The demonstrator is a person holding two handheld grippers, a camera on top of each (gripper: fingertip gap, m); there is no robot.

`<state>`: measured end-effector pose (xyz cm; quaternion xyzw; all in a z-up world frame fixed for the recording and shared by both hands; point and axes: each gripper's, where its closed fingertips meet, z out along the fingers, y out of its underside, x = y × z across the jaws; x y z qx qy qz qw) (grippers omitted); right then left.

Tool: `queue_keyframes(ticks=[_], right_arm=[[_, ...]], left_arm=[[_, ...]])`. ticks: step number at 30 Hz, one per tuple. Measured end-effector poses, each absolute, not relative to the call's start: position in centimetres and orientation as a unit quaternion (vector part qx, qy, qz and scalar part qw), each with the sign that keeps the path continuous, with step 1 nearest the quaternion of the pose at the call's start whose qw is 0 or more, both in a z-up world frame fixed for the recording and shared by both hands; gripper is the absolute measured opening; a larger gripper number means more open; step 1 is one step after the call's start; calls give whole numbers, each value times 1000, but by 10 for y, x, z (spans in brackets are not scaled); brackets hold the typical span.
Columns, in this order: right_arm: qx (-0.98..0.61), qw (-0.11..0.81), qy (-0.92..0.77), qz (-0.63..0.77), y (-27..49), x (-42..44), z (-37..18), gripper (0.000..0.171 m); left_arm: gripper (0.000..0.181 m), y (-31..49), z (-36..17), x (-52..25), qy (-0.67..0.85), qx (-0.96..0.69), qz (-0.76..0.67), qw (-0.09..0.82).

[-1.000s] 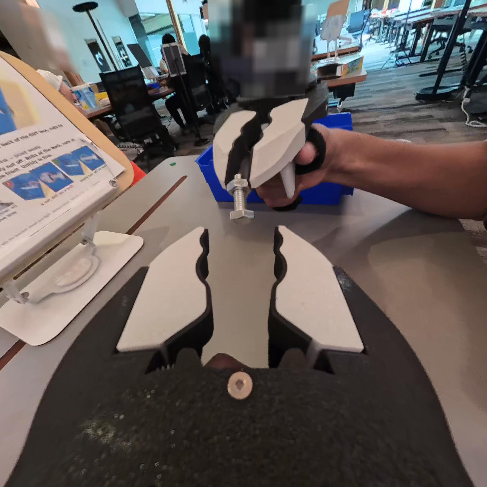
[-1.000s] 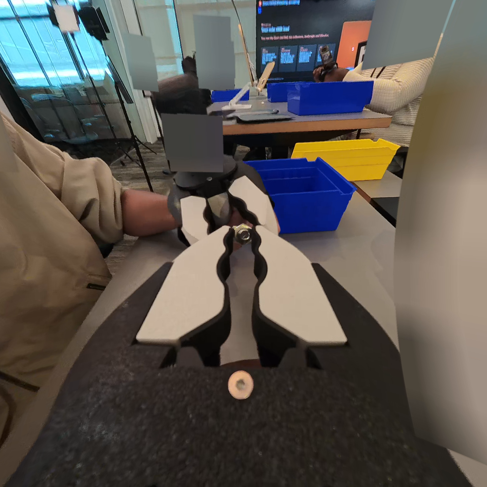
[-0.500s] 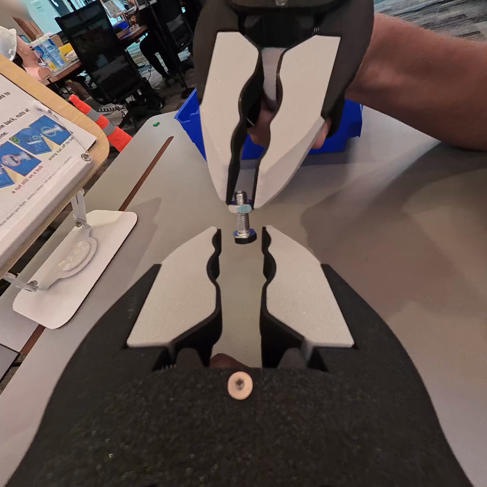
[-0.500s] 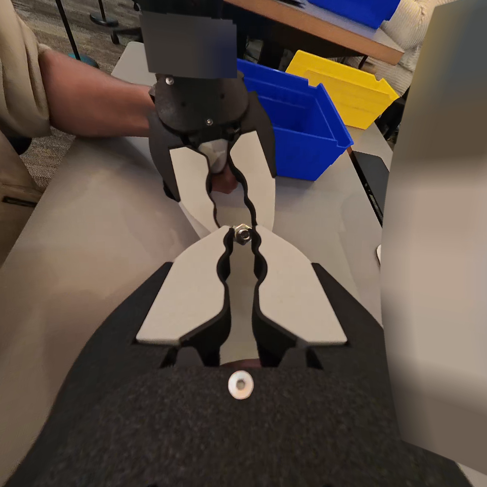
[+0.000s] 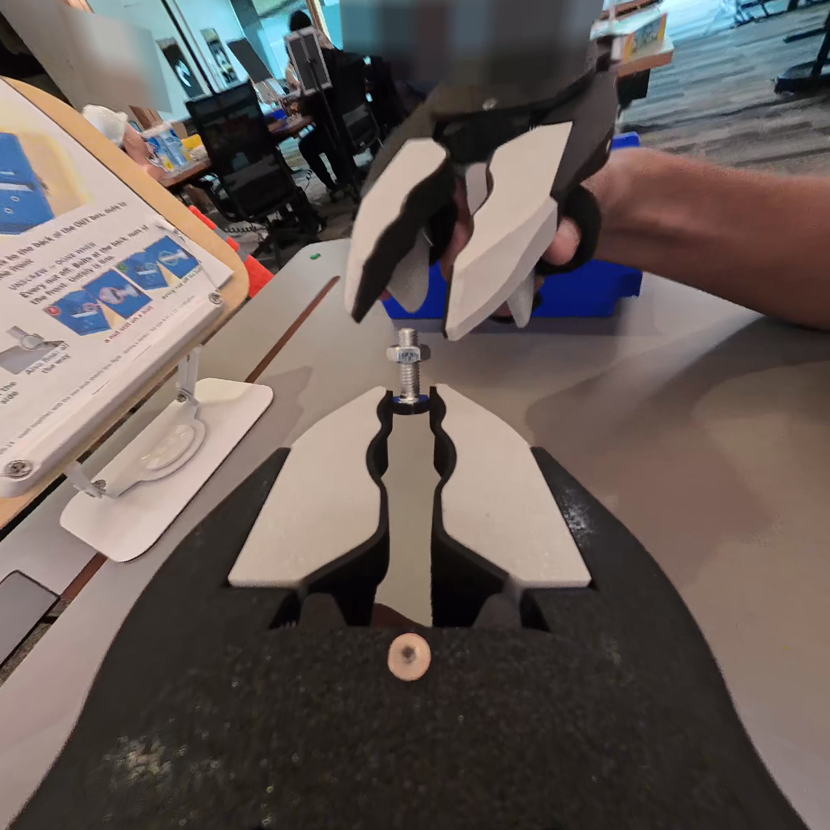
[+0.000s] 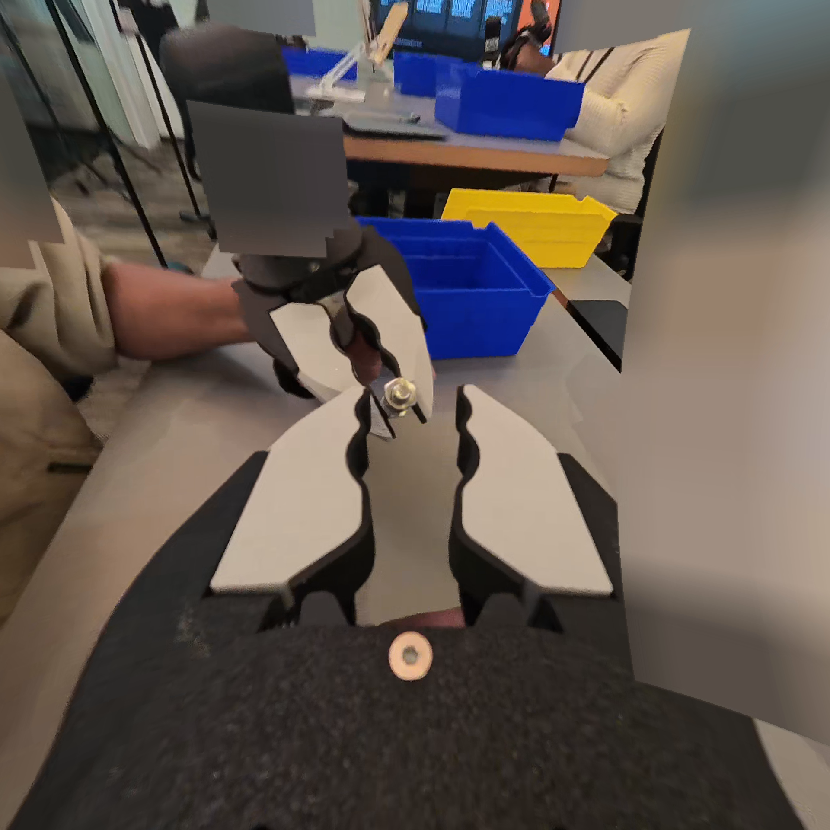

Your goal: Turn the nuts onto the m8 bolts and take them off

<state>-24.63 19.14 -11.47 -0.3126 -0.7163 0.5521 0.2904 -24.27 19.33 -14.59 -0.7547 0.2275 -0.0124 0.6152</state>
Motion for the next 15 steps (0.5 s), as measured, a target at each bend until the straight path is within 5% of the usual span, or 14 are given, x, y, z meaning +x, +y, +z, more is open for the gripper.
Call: queue_keyframes(ticks=[7,15], right_arm=[[-351,223,-601,683,194,-258,-96,37],[-339,264,-617,659,185,-261,-98,31]], left_arm=[[15,196,-128,-246,144,-714,-89,680],[15,192,-121,-240,139,-702,-147,683]])
